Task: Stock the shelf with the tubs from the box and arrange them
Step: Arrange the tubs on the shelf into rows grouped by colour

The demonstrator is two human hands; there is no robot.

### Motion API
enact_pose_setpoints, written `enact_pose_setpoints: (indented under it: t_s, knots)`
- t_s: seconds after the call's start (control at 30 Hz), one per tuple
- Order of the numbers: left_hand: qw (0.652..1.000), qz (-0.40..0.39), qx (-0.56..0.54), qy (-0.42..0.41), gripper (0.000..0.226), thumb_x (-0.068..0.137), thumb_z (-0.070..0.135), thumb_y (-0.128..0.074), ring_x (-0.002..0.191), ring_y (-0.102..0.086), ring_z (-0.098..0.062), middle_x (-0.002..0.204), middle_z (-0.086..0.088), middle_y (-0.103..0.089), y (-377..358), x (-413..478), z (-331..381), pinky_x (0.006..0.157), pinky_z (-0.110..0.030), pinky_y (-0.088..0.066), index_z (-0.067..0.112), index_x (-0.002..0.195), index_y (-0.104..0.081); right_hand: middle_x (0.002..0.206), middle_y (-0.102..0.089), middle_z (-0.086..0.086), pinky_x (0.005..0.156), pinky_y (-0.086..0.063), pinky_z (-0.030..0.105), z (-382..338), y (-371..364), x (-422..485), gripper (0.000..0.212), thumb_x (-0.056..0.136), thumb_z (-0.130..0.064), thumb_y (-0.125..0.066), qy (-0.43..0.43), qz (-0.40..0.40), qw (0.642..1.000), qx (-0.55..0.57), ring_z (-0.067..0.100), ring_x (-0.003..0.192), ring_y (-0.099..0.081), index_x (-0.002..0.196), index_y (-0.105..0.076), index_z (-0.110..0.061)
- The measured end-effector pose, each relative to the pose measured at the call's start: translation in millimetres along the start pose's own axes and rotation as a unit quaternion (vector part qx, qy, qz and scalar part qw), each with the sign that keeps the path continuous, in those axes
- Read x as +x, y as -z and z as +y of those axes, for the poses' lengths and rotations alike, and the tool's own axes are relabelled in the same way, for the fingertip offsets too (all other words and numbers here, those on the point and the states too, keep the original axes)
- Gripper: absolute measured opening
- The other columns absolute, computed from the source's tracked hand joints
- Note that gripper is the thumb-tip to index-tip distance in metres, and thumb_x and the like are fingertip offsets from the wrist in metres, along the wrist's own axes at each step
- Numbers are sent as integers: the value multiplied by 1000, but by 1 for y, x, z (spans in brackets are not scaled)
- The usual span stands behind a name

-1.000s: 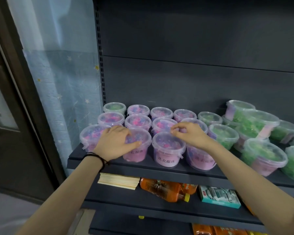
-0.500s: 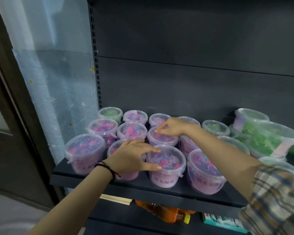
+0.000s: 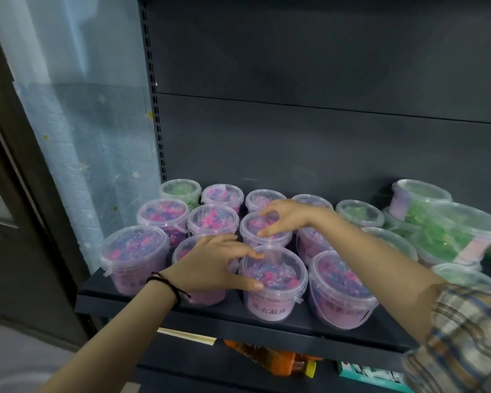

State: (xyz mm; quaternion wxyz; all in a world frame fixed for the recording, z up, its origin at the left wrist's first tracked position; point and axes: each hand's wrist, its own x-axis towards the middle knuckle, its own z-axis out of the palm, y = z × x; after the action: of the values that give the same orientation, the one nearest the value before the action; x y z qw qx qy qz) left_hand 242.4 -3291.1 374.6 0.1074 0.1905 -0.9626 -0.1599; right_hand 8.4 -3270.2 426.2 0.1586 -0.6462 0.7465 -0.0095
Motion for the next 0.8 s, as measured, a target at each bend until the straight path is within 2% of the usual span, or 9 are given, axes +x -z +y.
enact_pose_setpoints:
  t_s: [0.1, 0.17, 0.2, 0.33, 0.47, 0.57, 0.63, 0.7, 0.8]
  knots:
    - [1000, -9, 3, 9, 73, 60, 90, -41, 130, -33, -1, 111, 46, -36, 2, 0, 2, 111, -40, -21, 55, 124, -48, 121, -64, 4, 94, -50, 33, -2, 4, 3, 80, 71, -70, -65, -28, -6, 999, -34, 23, 105, -62, 126, -60, -12]
    - [1000, -11, 3, 14, 74, 61, 88, -42, 130, -31, 2, 118, 41, -39, 3, -1, 4, 111, -39, -19, 54, 125, -48, 101, -68, 8, 80, -55, 33, -4, 6, 3, 83, 70, -74, -62, -46, -13, 998, -50, 25, 84, -65, 115, -64, -5]
    - [1000, -12, 3, 16, 73, 61, 87, -43, 130, -31, 3, 121, 38, -40, 5, -1, 6, 111, -37, -19, 54, 126, -48, 98, -69, 9, 78, -55, 33, -3, 5, 3, 87, 68, -77, -61, -50, -10, 997, -55, 25, 81, -65, 113, -65, -3]
    - [1000, -17, -1, 26, 67, 67, 79, -49, 127, -30, 7, 135, 28, -44, 7, -2, 11, 102, -26, -15, 54, 129, -46, 120, -65, 10, 94, -51, 41, 6, 1, 3, 109, 50, -88, -55, -41, -4, 998, -57, 27, 106, -64, 116, -64, -2]
    - [999, -30, 6, 30, 64, 69, 79, -50, 128, -24, 7, 141, 27, -37, 7, 1, 8, 105, -28, -12, 59, 129, -41, 128, -52, 0, 99, -45, 33, 14, -3, -1, 87, 70, -73, -62, -24, 13, 999, -33, 23, 115, -56, 129, -58, -9]
    - [999, -37, 4, 27, 62, 66, 78, -56, 133, -12, 5, 150, 23, -22, 8, 6, 4, 110, -35, -9, 61, 124, -43, 101, -59, -10, 82, -45, 22, 22, -1, -1, 66, 75, -66, -65, -4, 22, 999, 42, 16, 100, -56, 117, -65, -16]
    - [998, -61, -1, 26, 60, 65, 76, -61, 134, -3, 8, 153, 24, -13, 12, 12, 3, 111, -39, -4, 59, 119, -43, 97, -65, -10, 85, -46, 25, 27, 4, 1, 48, 81, -59, -64, 3, 42, 993, 115, 14, 99, -59, 107, -71, -20]
    - [996, -91, -5, 21, 59, 65, 74, -64, 138, -3, 6, 151, 25, -18, 15, 19, 3, 110, -41, -4, 54, 116, -43, 107, -68, -6, 92, -46, 28, 35, 12, 4, 33, 86, -47, -64, -13, 96, 979, 181, 13, 105, -59, 104, -72, -22]
    - [996, -91, 12, -7, 59, 65, 74, -64, 134, -27, -2, 133, 25, -40, 18, 25, 5, 98, -36, -17, 49, 114, -43, 110, -68, -4, 96, -44, 27, 51, 23, 14, 23, 87, -38, -64, -42, 176, 955, 233, 13, 108, -60, 100, -72, -22]
